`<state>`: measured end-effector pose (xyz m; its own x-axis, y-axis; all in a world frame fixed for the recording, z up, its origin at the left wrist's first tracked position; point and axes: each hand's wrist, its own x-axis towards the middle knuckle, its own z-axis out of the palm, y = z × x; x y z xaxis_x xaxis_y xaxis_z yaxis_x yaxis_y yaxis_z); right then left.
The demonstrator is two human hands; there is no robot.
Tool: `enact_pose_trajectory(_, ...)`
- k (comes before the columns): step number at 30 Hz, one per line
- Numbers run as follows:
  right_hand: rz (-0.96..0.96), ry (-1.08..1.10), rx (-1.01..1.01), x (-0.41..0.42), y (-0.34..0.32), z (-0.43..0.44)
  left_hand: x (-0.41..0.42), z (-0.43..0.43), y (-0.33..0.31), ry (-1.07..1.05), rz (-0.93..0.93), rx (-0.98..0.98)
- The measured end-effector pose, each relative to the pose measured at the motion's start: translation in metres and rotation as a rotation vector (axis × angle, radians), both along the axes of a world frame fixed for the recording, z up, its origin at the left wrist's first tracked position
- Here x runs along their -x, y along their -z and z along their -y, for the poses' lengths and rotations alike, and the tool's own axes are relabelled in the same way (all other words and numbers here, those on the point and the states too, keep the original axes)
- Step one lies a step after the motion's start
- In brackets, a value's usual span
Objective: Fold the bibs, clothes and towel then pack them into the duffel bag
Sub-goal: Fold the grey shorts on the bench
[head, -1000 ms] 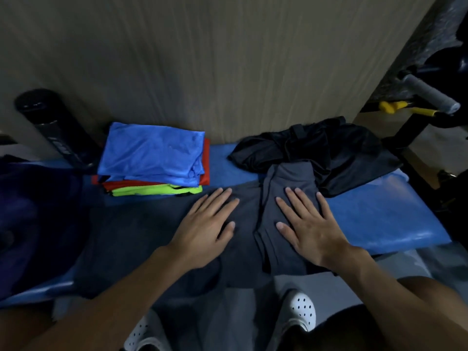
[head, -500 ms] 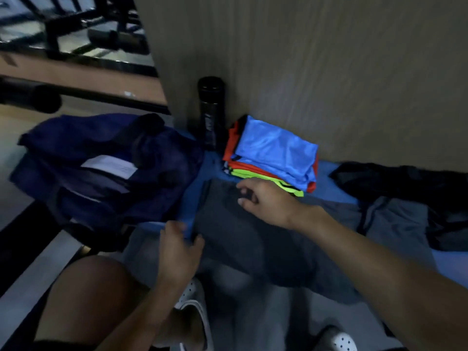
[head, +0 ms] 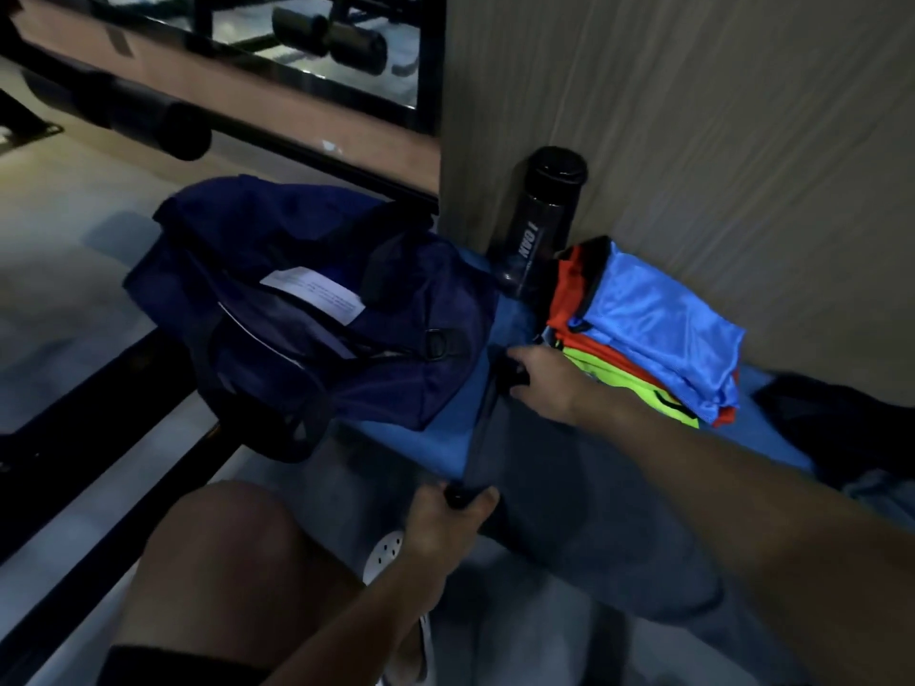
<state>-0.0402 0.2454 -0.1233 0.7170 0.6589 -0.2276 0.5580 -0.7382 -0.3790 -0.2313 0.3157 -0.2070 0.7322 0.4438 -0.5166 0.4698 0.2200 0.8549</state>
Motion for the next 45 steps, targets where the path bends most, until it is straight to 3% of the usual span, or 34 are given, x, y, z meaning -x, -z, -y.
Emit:
enact_pose_trajectory(10, 0.025, 0.036, -0.146, 0.007, -0.029, -0.003, 0.018, -0.017, -0.040, 0.035, 0.008, -0.115)
enact_pose_trajectory(17, 0.012, 0.083, -0.310, 0.010, -0.063, 0.016, 0.026, -0.011, -0.071, 0.077, 0.134, -0.142)
enact_pose_trajectory(22, 0.107, 0.112, -0.383, 0.007, -0.088, 0.069, 0.020, 0.012, -0.091, 0.028, 0.309, -0.178)
enact_pose_trajectory(33, 0.191, 0.279, -0.304, 0.018, -0.088, 0.227, -0.002, 0.131, -0.101, 0.285, 0.548, -0.418)
enact_pose_trajectory(45, 0.231, 0.422, -0.151, 0.004, -0.026, 0.305, -0.040, 0.221, -0.072, 0.536, 0.497, -0.318)
